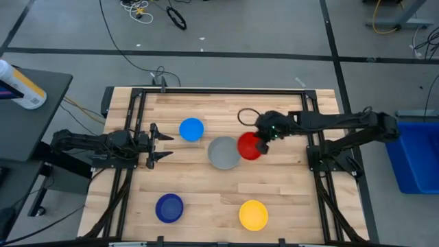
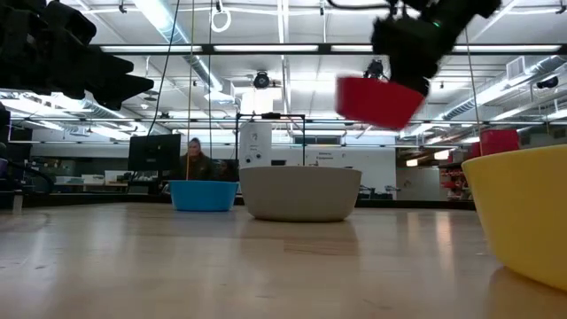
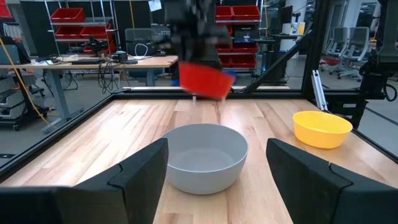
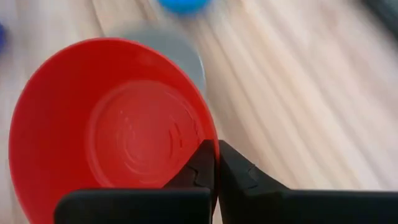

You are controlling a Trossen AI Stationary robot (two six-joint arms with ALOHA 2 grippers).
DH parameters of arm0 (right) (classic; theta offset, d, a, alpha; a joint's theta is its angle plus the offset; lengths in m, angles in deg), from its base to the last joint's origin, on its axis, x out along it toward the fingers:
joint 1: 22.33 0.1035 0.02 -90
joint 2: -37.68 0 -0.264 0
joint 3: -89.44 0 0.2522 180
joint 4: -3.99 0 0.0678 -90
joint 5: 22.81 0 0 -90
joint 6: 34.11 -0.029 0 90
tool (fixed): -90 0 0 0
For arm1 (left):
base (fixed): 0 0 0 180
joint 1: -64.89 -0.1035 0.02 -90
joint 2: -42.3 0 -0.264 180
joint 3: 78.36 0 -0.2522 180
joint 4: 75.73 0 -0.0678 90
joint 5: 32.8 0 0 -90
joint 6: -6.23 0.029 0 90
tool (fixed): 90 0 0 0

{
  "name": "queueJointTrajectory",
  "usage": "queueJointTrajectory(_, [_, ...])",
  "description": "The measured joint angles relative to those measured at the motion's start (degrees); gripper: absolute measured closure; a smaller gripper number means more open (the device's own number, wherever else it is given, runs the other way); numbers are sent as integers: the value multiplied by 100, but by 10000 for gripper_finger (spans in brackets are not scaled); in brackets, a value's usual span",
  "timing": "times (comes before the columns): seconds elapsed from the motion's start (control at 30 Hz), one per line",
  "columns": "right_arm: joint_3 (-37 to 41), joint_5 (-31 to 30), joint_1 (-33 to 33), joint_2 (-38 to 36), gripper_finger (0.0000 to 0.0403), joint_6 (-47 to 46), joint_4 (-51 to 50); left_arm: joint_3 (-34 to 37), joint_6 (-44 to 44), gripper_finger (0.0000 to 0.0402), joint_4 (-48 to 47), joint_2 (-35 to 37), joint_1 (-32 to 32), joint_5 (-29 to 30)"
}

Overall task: Nest bowls inside each other
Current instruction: Stack the red bowl on top of the grey bowl, then stack the blue bowl on top of the red bowl

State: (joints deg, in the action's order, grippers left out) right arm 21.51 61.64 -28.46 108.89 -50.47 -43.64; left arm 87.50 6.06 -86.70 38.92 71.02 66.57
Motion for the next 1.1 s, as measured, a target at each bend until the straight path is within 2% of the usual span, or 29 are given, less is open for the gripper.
queueJointTrajectory(0.1, [-314, 10, -22, 392, 401, 68, 241, 0, 5, 124, -2, 0, 2, -2])
queueJointTrajectory(0.47, [-1786, 773, -61, 3044, 401, 402, 114, 0, -1, 124, -13, 0, 0, -20])
queueJointTrajectory(0.63, [-2199, 918, -61, 3502, 397, 529, -102, 0, -2, 124, -31, 0, 2, -116])
queueJointTrajectory(0.73, [-2202, 913, -66, 3512, 367, 546, 37, 0, -4, 124, -33, 0, 2, -129])
queueJointTrajectory(1.0, [-2206, 836, -217, 3488, 232, 437, 337, 0, -3, 124, -33, 0, 2, -127])
queueJointTrajectory(1.1, [-2244, 863, -327, 3488, 208, 440, 638, 0, -2, 124, -33, 0, 0, -117])
